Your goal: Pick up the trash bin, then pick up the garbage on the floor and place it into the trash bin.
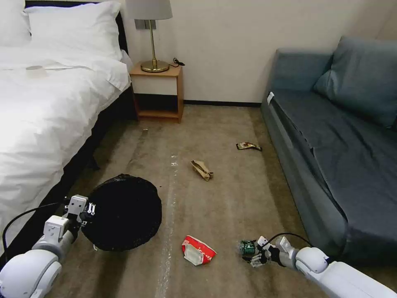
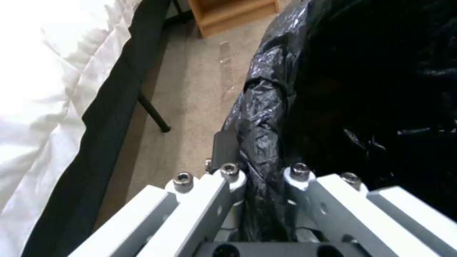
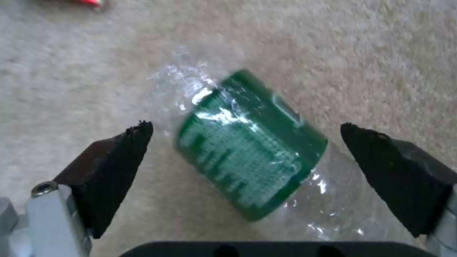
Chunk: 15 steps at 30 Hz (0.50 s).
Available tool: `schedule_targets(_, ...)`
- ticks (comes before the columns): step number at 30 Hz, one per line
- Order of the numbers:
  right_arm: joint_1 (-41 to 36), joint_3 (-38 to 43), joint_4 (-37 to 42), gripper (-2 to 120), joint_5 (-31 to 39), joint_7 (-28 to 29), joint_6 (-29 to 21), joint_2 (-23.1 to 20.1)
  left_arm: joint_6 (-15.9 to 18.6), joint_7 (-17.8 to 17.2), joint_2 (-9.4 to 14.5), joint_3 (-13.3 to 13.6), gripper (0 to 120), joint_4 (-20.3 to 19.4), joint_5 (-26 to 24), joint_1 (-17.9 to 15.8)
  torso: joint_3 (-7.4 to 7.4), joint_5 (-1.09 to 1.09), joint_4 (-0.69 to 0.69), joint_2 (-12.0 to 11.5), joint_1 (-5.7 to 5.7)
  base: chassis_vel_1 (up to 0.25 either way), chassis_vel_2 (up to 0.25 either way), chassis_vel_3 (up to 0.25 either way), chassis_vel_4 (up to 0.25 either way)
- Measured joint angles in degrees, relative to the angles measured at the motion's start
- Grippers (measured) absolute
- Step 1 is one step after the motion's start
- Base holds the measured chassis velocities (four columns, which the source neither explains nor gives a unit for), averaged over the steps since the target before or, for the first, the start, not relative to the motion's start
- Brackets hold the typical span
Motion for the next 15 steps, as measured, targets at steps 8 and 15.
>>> schedule_targets(8, 1.34, 0.07, -6.12, 99, -1.26, -2.92, 2.82, 2.51, -0.68, 0.33, 0.45, -0.44, 3, 0.19, -0.93, 0.21, 0.00, 0.00, 0.00, 0.00, 0.00, 0.000, 0.000, 0.000, 0.000)
schedule_targets(15, 2.52, 0.15, -9.27, 77, -1.43, -3.86, 3.91, 4.52, -1.04, 0.39, 0.63, -0.58, 3, 0.19, -1.53, 0.37, 0.00, 0.00, 0.01, 0.00, 0.01, 0.000, 0.000, 0.000, 0.000)
